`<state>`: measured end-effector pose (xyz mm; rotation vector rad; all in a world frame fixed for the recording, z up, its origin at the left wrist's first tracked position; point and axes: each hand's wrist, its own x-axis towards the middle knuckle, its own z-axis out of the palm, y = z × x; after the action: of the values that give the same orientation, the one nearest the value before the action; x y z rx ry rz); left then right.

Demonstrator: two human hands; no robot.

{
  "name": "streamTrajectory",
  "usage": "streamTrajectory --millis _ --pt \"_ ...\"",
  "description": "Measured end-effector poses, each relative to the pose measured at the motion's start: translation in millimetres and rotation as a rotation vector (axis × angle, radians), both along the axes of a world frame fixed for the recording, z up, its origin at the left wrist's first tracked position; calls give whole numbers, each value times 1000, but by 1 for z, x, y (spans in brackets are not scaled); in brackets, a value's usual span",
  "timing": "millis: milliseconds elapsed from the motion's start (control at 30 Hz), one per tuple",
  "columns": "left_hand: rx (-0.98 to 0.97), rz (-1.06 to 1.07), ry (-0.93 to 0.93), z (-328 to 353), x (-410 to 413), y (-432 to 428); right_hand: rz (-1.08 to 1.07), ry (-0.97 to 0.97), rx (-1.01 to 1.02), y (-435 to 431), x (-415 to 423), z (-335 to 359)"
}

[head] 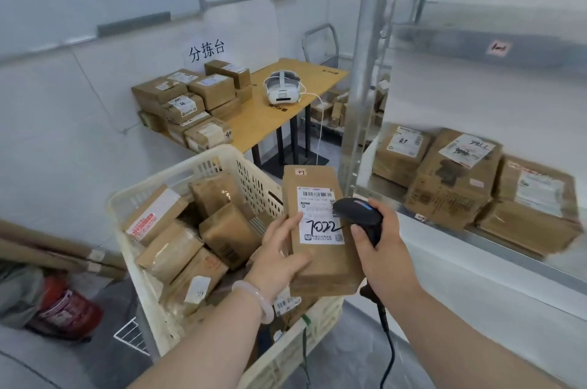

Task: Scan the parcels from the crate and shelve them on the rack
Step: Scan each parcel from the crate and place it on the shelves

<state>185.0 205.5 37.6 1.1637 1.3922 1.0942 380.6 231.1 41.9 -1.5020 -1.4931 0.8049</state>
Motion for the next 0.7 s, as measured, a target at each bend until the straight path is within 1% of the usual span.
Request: streamTrajectory --millis 67,167,367,533,633,700 --pt "48 14 30 9 20 -2 -36 5 26 -13 22 8" --pt "96 -21 107 19 53 -6 -70 -17 44 -34 53 20" --pt "126 -242 253 34 106 -14 -118 -68 107 -70 109 36" --pt "227 -361 285 42 141 -14 -185 -74 109 -95 144 43" --pt "249 -367 248 45 162 -14 -217 -85 116 -108 158 47" --pt "299 -358 253 45 173 -13 -235 -85 127 -114 162 51"
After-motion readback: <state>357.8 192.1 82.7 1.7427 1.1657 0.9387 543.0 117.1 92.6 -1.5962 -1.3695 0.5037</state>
